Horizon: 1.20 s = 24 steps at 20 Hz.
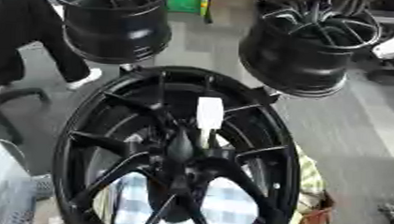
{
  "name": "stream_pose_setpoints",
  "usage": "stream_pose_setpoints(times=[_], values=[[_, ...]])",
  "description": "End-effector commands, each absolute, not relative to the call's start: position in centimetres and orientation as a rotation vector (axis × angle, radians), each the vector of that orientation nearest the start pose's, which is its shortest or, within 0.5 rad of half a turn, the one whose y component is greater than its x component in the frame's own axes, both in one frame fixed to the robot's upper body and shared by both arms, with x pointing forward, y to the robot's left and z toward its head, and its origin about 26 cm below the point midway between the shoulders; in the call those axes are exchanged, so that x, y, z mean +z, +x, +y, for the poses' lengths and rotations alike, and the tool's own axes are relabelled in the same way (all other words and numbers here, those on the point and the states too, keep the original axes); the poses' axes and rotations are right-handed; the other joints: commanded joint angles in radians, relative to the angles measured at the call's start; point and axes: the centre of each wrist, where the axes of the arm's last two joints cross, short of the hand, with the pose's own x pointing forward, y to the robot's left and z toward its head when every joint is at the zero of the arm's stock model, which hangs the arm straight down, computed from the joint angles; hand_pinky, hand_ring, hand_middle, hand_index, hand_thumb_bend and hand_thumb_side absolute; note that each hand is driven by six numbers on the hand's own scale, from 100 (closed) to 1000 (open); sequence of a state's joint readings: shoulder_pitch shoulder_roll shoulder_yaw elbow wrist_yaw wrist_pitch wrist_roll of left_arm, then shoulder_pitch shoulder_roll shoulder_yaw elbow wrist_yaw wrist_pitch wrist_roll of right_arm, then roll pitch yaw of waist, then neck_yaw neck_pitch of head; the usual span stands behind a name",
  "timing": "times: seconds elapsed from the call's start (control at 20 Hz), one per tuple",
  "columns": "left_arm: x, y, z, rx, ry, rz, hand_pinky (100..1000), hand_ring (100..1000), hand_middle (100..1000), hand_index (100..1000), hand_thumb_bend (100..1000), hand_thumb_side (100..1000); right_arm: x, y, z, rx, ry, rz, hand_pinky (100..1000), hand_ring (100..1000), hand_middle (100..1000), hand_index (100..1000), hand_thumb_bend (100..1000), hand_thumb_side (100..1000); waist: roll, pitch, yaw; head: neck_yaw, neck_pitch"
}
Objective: Pull the pin out of the wheel hub.
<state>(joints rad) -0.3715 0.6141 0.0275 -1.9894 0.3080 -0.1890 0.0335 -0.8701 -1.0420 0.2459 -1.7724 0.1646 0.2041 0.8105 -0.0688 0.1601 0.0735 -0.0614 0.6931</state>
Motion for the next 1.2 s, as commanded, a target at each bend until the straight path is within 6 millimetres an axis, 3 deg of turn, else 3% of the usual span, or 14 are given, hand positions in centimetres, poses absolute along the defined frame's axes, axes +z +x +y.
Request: stream_pose_setpoints(times=[0.05,0.5,1.2], values=[[26.0,29.8,29.9,-0.473,0.051,-2.515,769,760,648,814,100,526,39.7,31.6,-29.5,1.653,-0.71,-1.46,839,733,659,772,509,213,0.005,-0.017,0.0,0.001,-0.001],[25.9,29.8,29.9,-0.473,0.05,-2.507,769,760,648,814,100,527,39.4,32.8,-27.7,1.679,-0.708,-1.4,834,739,666,781,562,218,0.001,-0.023,0.006,-0.004,0.003],[25.4,29.8,29.8,-0.471,0.048,-2.489,769,760,648,814,100,535,37.6,39.8,-21.1,1.651,-0.654,-1.257,816,752,685,798,619,255,0.001,-0.027,0.007,-0.009,0.012]])
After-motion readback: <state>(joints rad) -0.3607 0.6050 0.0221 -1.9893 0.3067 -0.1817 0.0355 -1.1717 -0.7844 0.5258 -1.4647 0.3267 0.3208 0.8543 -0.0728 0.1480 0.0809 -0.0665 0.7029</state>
